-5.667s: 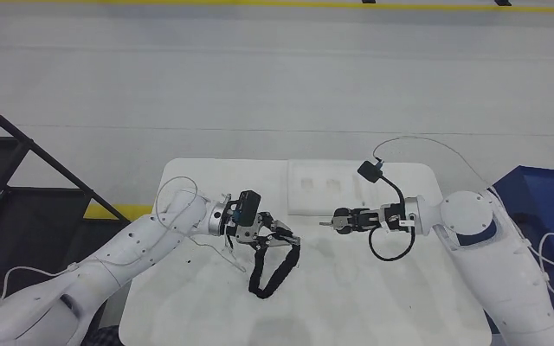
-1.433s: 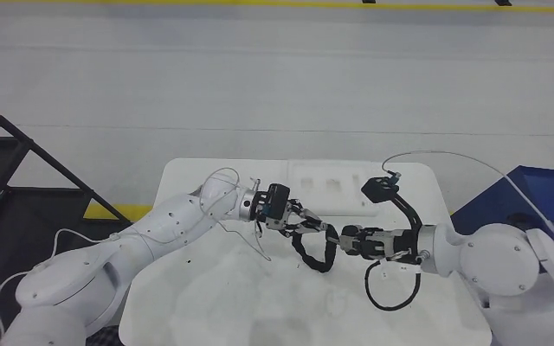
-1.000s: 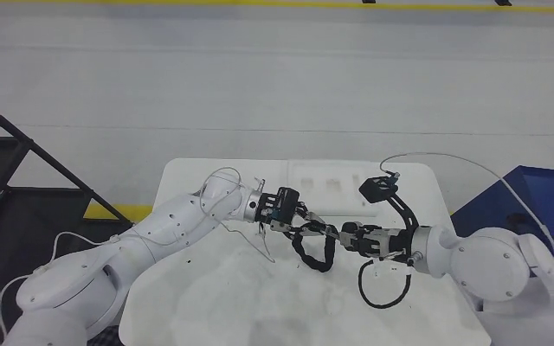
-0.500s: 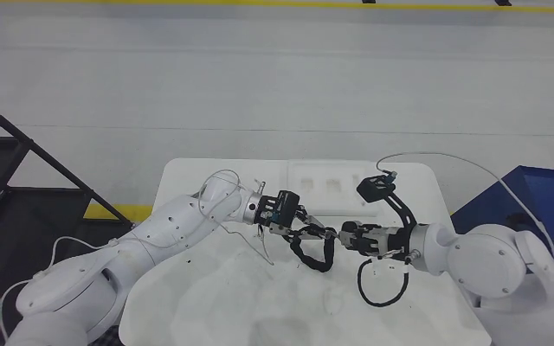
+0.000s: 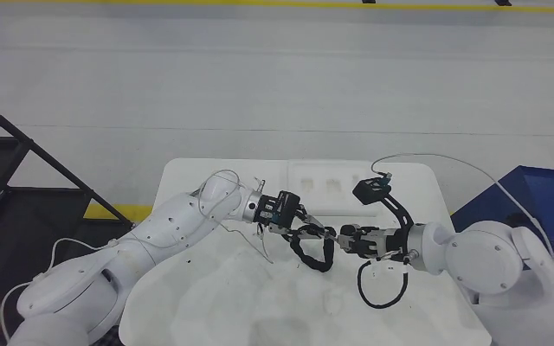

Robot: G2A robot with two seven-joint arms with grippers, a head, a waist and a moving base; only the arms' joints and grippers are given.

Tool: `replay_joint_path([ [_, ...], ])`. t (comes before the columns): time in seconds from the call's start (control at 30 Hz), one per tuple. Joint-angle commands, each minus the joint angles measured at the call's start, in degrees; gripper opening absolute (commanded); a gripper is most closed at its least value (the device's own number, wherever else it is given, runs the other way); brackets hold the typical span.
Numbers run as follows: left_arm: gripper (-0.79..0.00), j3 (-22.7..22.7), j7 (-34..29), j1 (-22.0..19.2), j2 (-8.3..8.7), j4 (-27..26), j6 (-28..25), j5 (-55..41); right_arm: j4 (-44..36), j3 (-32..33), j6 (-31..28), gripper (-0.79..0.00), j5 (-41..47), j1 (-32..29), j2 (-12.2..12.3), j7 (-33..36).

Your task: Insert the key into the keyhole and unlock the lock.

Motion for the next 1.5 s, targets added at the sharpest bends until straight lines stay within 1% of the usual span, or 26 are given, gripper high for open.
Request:
replay_joint_path([
  [0.0, -0.785, -0.2, 0.2, 0.1, 0.0, 0.0, -0.1, 0.5, 0.2, -0.3, 0.1, -0.785, 0.1, 0.3, 0.0, 0.0],
  [0.5, -0.785, -1.7, 1.1, 0.6, -0.27, 0.2, -1.5, 2.6, 1.4, -2.3, 0.3, -0.785, 0.5, 2.2, -0.1, 0.1],
  [0.9, -0.785, -2.5, 1.0, 0.7, -0.47, 0.4, -1.6, 2.9, 2.3, -3.3, 0.2, -0.785, 1.3, 3.3, -0.1, 0.3],
  [1.47, -0.785, -1.9, 1.1, 0.6, -0.36, 0.0, -1.5, 3.5, 5.3, -5.2, -0.3, -0.785, 2.9, 5.9, -0.4, 0.4],
])
